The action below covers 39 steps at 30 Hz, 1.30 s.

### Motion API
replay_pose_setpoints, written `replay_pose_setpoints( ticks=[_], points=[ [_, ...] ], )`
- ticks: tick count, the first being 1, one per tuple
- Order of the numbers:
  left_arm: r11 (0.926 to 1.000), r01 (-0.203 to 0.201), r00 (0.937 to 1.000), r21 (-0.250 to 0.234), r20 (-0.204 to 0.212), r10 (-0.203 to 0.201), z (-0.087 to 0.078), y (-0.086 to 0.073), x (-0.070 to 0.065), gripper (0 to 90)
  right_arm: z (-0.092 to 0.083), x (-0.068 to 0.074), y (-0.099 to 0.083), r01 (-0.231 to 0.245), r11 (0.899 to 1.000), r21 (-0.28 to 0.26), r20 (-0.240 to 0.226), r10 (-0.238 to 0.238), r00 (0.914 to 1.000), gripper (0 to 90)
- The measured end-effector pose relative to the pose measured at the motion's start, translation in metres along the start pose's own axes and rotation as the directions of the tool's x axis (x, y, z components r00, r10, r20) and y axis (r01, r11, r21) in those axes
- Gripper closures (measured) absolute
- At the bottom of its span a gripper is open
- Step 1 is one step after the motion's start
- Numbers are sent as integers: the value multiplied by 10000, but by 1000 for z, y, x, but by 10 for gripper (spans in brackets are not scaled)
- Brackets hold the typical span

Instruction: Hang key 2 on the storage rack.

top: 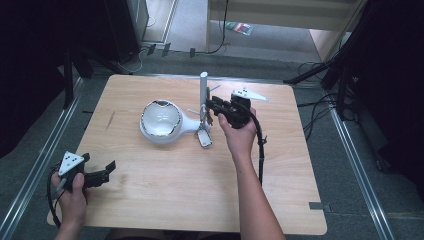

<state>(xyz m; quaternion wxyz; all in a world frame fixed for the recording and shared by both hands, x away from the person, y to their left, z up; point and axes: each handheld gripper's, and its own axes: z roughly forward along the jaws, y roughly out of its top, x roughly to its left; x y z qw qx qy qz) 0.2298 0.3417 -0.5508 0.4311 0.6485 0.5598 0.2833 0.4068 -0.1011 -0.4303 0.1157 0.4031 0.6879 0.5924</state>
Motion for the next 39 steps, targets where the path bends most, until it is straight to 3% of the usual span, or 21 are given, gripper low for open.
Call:
replay_pose_setpoints(
  ticks=[3,7,15,22,25,28,29,30,33,39],
  points=[
    [10000,-5,10000,43,19,5,0,0,0,0,-2,2,0,105,9999,19,169,-105,9998,648],
    [10000,-3,10000,14,8,3,0,0,0,0,-6,7,-3,466,9987,222,910,-484,9947,553],
    [10000,-14,10000,-51,-1,14,0,0,0,0,-16,4,-11,166,9998,126,1342,-181,9908,419],
    [10000,-40,10000,-36,-17,40,0,0,0,0,-26,1,-19,59,9991,419,2102,-146,9776,318],
    [10000,-52,10000,-27,-31,52,0,0,0,0,-33,-2,-26,-101,9978,649,2738,-81,9617,170],
    [10000,-53,10000,-26,-38,53,0,0,0,0,-38,-4,-31,-152,9981,604,2686,-16,9632,104],
    [10000,-52,10000,-21,-43,51,0,0,0,0,-41,-6,-35,-25,9979,641,2598,-143,9656,19],
    [10000,-48,10000,-22,-43,48,0,0,0,0,-43,-7,-37,-2,9983,575,2507,-142,9680,0],
    [10000,-55,10000,-19,-52,55,0,0,-1,0,-48,-8,-41,78,9983,579,2410,-215,9703,0],
    [10000,-97,9999,-16,-74,97,0,0,-1,0,-63,-13,-55,319,9973,659,2773,-490,9595,0]
  ],
)
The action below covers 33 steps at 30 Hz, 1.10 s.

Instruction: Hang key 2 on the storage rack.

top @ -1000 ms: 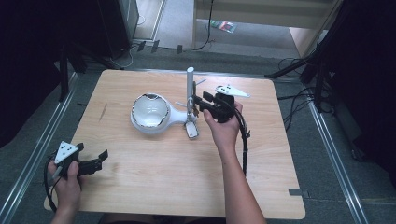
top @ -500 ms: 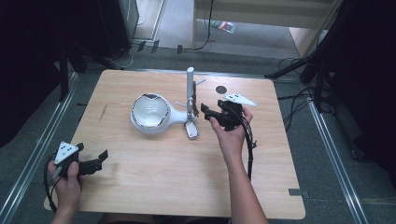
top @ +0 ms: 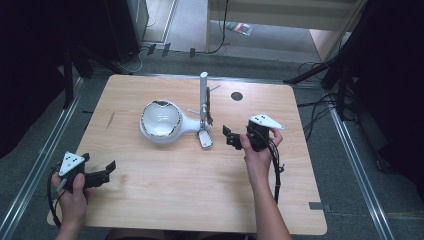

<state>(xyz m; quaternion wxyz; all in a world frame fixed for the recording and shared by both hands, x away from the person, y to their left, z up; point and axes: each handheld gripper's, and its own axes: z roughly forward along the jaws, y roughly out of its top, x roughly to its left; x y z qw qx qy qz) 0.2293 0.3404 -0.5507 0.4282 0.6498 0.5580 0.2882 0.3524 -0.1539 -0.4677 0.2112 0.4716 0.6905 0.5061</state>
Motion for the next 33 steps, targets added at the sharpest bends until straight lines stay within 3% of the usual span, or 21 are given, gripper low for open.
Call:
replay_pose_setpoints(
  ticks=[23,33],
  points=[
    [10000,-84,9999,13,-98,84,0,0,-1,0,-45,-37,-53,-241,9986,469,815,202,9965,0],
    [10000,-88,9999,16,-116,89,0,0,-1,0,-66,-50,-70,-59,9981,615,1024,-4,9947,0]
  ],
)
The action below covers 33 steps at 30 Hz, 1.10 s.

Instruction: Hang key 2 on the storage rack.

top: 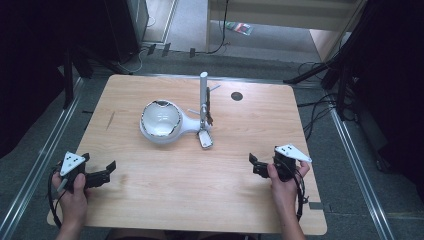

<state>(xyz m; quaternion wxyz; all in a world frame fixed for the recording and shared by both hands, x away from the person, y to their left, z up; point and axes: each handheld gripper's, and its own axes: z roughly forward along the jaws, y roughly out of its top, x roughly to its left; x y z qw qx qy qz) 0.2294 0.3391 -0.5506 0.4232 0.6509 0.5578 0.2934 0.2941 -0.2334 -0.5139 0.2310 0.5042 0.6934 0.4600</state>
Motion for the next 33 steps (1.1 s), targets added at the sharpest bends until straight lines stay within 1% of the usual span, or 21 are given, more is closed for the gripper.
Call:
replay_pose_setpoints(
  ticks=[4,6,10,12,16,22,27,30,31,33],
  points=[
    [10000,1,10000,-2,0,-1,0,0,0,0,-4,-6,-6,-86,9999,58,80,85,9999,0],
    [10000,10,10000,-6,2,-10,0,0,0,0,-9,-10,-11,-99,9999,127,202,97,9997,0],
    [10000,20,10000,-16,1,-20,0,0,0,0,-16,-15,-16,-69,9999,75,252,67,9997,0],
    [10000,19,10000,-10,-1,-19,0,0,0,0,-19,-18,-18,-90,9999,108,368,86,9993,0],
    [10000,8,10000,0,-3,-8,0,0,0,0,-25,-23,-24,-66,9999,76,456,63,9989,0],
    [10000,9,10000,5,-6,-9,0,0,0,0,-35,-29,-30,-156,9999,-1,584,156,9982,0],
    [10000,10,10000,2,-8,-10,0,0,0,0,-40,-34,-34,-176,9998,-32,613,178,9980,0],
    [10000,11,10000,5,-4,-11,0,0,0,0,-47,-38,-39,-264,9994,-235,427,274,9987,0],
    [10000,11,10000,5,-4,-11,0,0,0,0,-47,-38,-39,-264,9994,-235,427,274,9987,0],
    [10000,9,10000,4,-2,-9,0,0,0,0,-51,-43,-41,-282,9990,-334,428,297,9986,0]
  ],
)
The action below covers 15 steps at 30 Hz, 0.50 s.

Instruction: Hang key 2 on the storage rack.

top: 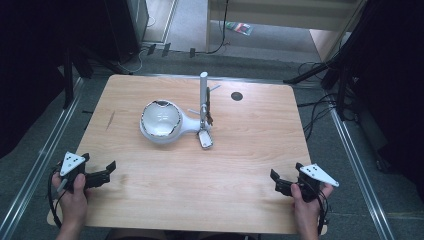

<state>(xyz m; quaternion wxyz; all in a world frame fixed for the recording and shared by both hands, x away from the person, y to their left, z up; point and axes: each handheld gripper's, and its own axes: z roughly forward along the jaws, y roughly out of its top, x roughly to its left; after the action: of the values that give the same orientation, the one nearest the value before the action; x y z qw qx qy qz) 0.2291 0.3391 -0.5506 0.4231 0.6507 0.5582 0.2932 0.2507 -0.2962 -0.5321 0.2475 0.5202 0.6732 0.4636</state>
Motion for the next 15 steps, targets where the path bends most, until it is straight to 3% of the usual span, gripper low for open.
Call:
replay_pose_setpoints(
  ticks=[15],
  points=[
    [10000,2,10000,-26,-17,-3,0,0,0,0,-20,-23,-13,-221,9997,99,793,213,9966,0]
  ],
)
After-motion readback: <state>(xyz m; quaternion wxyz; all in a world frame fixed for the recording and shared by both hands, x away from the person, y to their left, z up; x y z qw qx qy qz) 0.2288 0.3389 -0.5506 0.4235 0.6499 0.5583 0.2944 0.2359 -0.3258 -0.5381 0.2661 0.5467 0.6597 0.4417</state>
